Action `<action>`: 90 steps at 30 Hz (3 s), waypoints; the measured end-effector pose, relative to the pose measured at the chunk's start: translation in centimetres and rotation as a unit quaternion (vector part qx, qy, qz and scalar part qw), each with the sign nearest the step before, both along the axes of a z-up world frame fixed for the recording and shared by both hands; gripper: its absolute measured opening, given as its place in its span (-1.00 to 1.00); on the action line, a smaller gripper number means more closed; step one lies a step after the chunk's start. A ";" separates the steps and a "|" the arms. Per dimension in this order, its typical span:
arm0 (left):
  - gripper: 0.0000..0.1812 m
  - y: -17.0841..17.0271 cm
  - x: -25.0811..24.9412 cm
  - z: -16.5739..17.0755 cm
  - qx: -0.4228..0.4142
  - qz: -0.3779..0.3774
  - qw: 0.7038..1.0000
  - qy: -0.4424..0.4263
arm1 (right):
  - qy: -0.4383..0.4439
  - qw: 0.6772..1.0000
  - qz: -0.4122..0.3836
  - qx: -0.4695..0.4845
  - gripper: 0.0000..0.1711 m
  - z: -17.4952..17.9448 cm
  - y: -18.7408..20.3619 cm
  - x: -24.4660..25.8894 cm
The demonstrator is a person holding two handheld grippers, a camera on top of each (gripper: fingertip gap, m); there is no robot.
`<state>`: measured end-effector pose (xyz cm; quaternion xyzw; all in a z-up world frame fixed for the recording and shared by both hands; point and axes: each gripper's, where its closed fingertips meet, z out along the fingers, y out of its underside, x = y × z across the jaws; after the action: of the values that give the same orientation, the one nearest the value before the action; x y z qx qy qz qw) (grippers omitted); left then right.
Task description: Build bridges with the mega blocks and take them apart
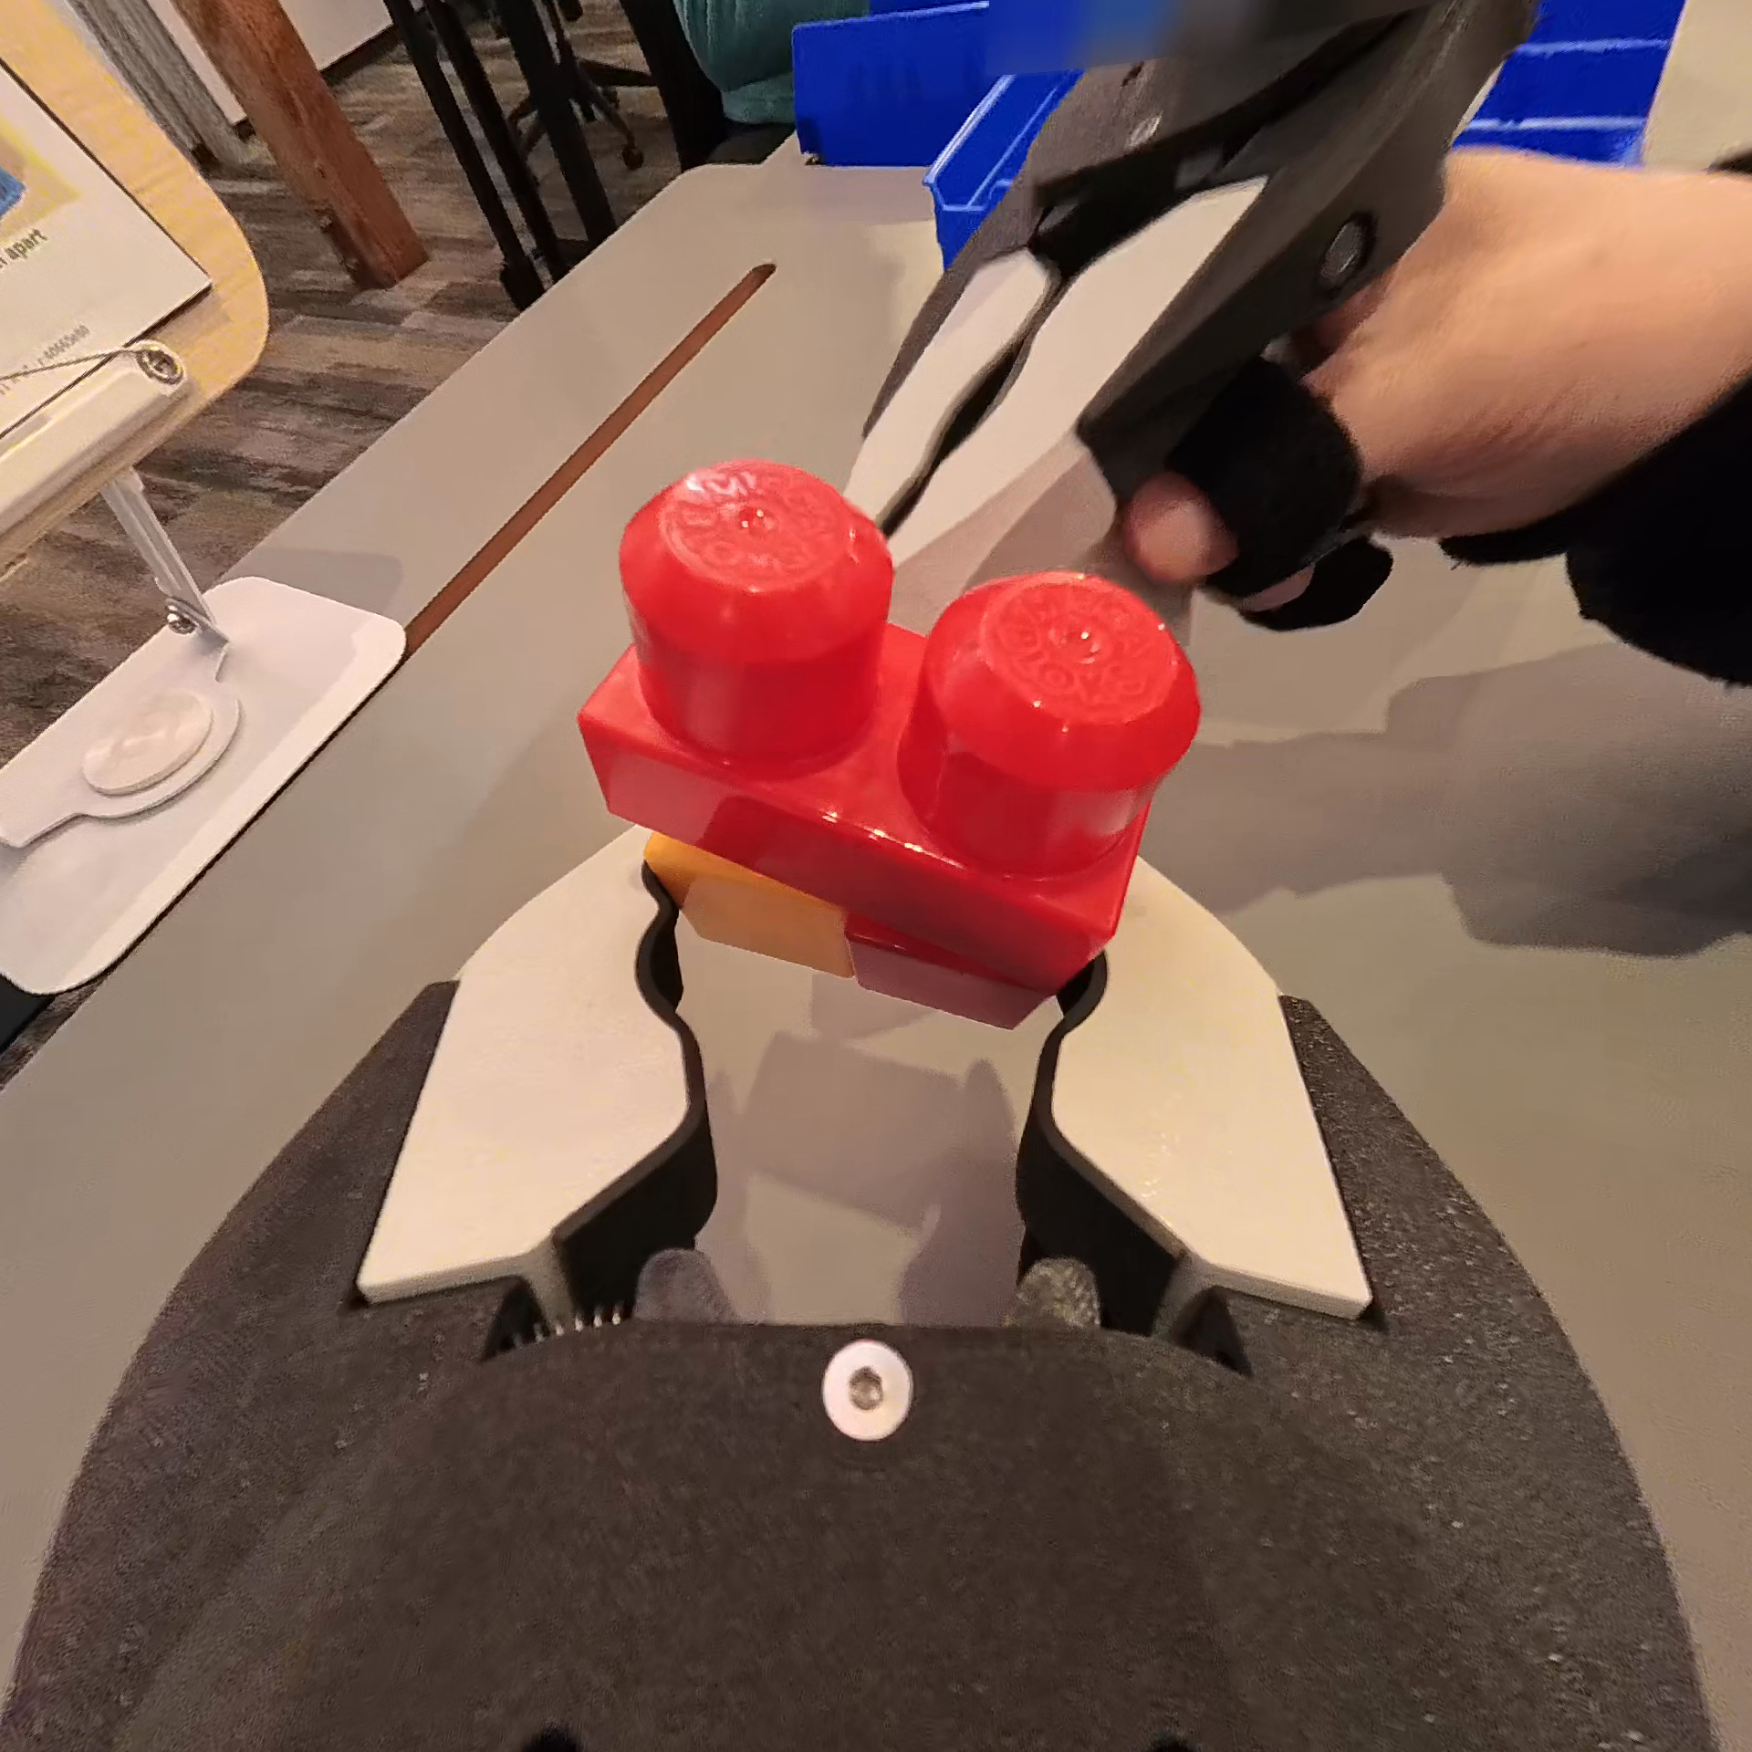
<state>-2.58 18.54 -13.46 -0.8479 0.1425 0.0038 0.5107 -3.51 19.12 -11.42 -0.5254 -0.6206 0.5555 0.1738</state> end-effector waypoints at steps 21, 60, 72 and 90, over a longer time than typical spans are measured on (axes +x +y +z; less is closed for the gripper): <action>-0.13 1.1 -2.3 -3.4 -0.072 0.098 0.989 0.081 | -0.005 0.993 -0.070 0.092 -0.61 1.4 -0.3 -1.6; -0.13 1.7 -1.6 -4.0 -0.072 0.101 0.991 0.051 | -0.104 0.964 -0.016 0.246 -0.67 0.4 -0.5 -1.6; -0.13 1.8 -1.4 -4.1 -0.072 0.101 0.991 0.044 | -0.089 0.959 -0.029 0.269 -0.67 0.3 -0.5 -1.5; -0.13 2.3 -1.3 -4.1 -0.054 0.097 0.993 0.028 | -0.072 0.971 -0.038 0.224 -0.66 0.4 -0.2 -1.7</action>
<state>-3.87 20.83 -17.61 -0.8837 0.0735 0.0696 0.4569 -5.17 18.90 -11.06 -0.5349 -0.7199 0.3562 0.2623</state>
